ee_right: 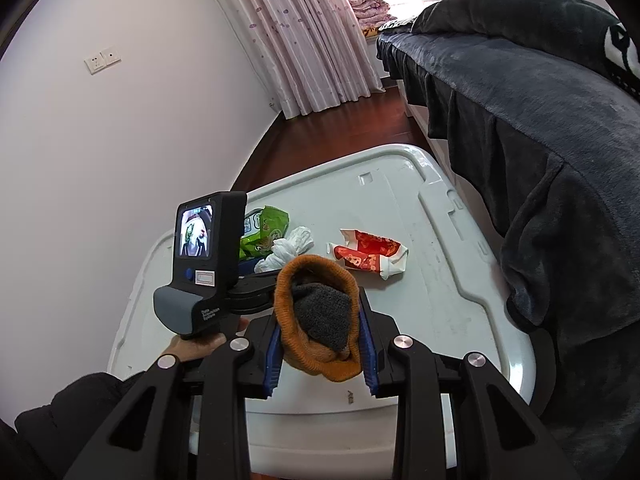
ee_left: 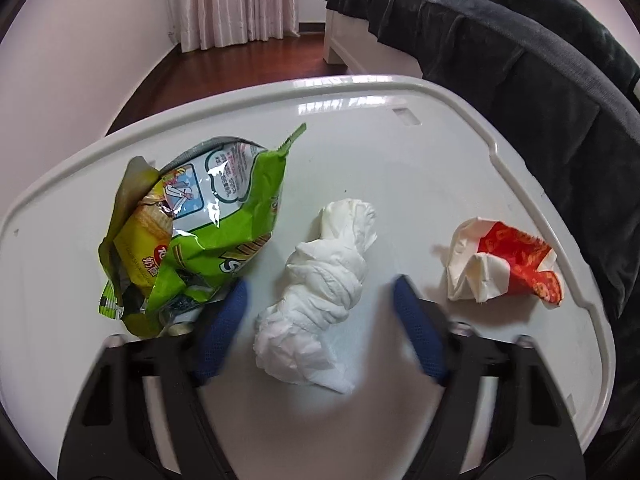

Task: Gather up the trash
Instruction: 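Grasp the white tissue with the left gripper while the right holds the cup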

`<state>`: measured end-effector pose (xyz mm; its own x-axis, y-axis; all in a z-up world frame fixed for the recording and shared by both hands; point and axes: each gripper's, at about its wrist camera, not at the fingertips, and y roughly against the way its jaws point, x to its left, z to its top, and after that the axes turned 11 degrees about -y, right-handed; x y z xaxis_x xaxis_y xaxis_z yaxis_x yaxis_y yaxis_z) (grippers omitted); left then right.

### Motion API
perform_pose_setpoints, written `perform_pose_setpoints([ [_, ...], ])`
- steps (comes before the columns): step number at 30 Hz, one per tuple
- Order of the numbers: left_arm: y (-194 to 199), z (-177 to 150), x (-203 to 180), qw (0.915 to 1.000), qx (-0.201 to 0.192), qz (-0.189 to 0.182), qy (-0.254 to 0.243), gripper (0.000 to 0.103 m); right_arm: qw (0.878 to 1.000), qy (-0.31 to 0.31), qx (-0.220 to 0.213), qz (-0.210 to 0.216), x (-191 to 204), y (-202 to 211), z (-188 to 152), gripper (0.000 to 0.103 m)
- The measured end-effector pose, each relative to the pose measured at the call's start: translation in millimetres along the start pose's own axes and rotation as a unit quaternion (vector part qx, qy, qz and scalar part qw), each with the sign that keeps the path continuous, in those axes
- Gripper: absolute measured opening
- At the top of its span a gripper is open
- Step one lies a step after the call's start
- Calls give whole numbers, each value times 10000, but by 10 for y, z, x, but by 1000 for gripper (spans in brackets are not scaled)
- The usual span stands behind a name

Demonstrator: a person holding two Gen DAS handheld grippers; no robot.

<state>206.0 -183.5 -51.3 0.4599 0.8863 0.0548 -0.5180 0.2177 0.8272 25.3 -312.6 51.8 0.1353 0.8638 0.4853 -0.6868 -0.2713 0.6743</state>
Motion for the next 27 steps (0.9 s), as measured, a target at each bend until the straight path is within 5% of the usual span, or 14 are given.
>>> perform_pose_setpoints([
  [1, 21, -8, -14, 10000, -30, 61, -25, 41, 10000, 8, 15, -6, 9, -10, -5, 32],
  [4, 70, -45, -48, 9998, -9, 203, 27, 33, 10000, 51, 64, -30, 33, -38, -17, 32],
  [15, 719, -505, 15, 9987, -7, 349, 375, 32, 10000, 32, -79, 17, 137, -14, -26, 32],
  [27, 2112, -1611, 21, 9963, -197, 309, 777, 32, 9960, 892, -11, 15, 557, 208, -598, 32],
])
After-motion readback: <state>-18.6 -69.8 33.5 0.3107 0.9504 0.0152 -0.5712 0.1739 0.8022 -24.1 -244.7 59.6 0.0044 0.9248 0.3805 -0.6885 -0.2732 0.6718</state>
